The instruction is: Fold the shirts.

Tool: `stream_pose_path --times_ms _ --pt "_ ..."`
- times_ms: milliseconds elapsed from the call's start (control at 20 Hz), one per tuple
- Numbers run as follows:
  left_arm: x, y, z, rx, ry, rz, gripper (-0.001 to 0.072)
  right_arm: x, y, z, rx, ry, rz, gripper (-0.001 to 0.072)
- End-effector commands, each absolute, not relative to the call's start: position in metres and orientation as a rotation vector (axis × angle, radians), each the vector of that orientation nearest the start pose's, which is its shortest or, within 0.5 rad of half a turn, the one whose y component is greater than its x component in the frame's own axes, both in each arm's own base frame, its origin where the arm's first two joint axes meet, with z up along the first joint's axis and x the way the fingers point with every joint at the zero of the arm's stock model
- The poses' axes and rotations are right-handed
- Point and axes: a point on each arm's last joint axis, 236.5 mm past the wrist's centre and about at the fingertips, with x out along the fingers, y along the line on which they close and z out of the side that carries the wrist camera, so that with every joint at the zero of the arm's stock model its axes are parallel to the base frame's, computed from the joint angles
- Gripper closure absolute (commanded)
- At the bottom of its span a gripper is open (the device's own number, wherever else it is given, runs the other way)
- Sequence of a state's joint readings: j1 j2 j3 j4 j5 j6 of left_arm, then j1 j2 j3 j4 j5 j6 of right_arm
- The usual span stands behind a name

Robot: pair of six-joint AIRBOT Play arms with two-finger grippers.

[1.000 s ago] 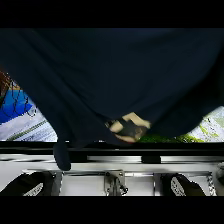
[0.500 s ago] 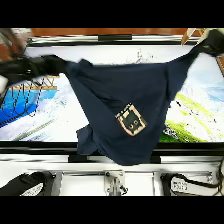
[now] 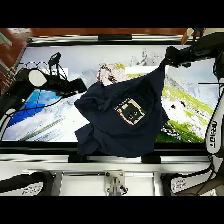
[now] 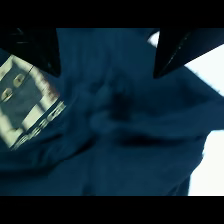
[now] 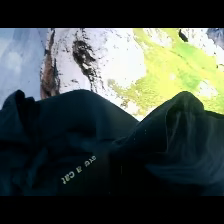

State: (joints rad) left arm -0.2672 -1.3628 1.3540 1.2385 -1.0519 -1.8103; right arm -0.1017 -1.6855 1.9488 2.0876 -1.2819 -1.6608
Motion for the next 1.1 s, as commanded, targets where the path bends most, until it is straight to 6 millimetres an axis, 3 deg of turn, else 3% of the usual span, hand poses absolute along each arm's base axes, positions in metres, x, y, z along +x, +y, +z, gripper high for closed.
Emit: stream_pose_path --times_ms 0,100,200,350,500,650,800,1050 --pt "0.343 -0.132 0.043 -0.27 1.524 -0.256 0.0043 0.519 0.024 0.118 0.245 1.052 0.227 0.0657" --pt "0.308 -0.118 0.033 -0.214 1.667 -0.256 0.0042 0.499 0.001 0.105 0.204 1.15 0.172 0.0657" --pt "0.283 -0.124 0.01 -0.183 1.749 -0.288 0.004 0.48 -0.016 0.095 0.168 1.239 0.128 0.0657" --pt "0.233 -0.139 -0.042 -0.159 1.887 -0.289 0.004 0.471 -0.016 0.092 0.161 1.277 0.131 0.0657" --pt "0.201 -0.151 -0.075 -0.113 1.936 -0.304 0.004 0.474 -0.011 0.093 0.159 1.264 0.144 0.0657" --pt "0.201 -0.167 -0.093 -0.116 1.877 -0.32 0.004 0.479 -0.009 0.095 0.164 1.244 0.149 0.0657" --pt "0.21 -0.196 -0.096 -0.263 1.817 -0.352 0.0041 0.481 -0.009 0.096 0.164 1.234 0.147 0.0657" --pt "0.221 -0.202 -0.108 -0.305 1.79 -0.335 0.0042 0.483 -0.009 0.096 0.164 1.227 0.146 0.0657"
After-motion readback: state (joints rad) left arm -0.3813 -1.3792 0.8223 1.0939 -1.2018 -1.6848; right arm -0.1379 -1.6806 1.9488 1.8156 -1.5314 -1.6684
